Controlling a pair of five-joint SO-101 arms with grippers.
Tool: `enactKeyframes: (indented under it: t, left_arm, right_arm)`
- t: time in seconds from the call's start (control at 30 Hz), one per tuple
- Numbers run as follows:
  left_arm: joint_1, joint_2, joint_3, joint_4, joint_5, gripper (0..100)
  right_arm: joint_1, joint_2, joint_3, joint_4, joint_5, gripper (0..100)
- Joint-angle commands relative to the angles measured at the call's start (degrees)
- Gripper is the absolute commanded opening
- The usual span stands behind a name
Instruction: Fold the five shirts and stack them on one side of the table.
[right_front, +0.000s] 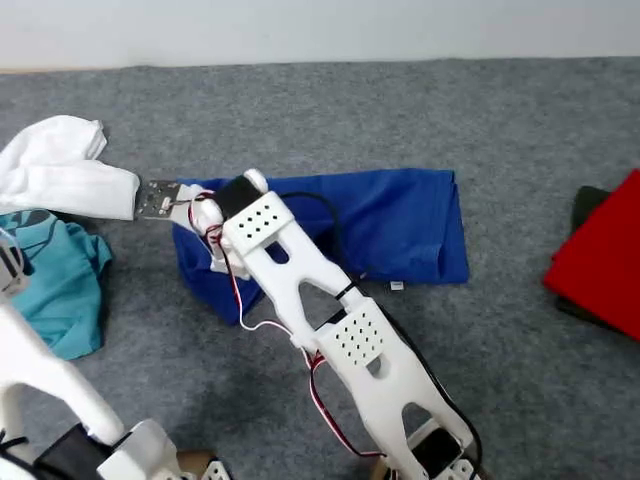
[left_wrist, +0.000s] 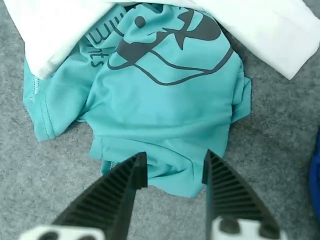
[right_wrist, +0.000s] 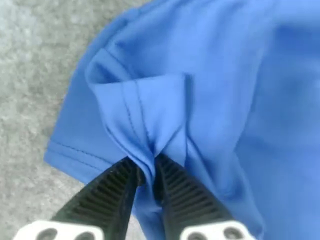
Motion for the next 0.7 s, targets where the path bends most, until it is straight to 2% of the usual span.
enactKeyframes:
  t: [0.0, 0.3, 0.67]
  left_arm:
    - [0.4, -2.6, -0.1, -1.1, -0.3, 18]
    - [0.4, -2.6, -0.1, -1.1, -0.3, 18]
    - [0.4, -2.6, -0.1, -1.1, -0.3, 18]
  right_arm:
    - [1.3, -5.2, -6.0, 1.8, 0.4, 1.0]
    - [3.1, -4.9, -9.4, 1.0, 0.4, 1.0]
    - [6.3, -0.7, -9.7, -8.3, 0.4, 1.0]
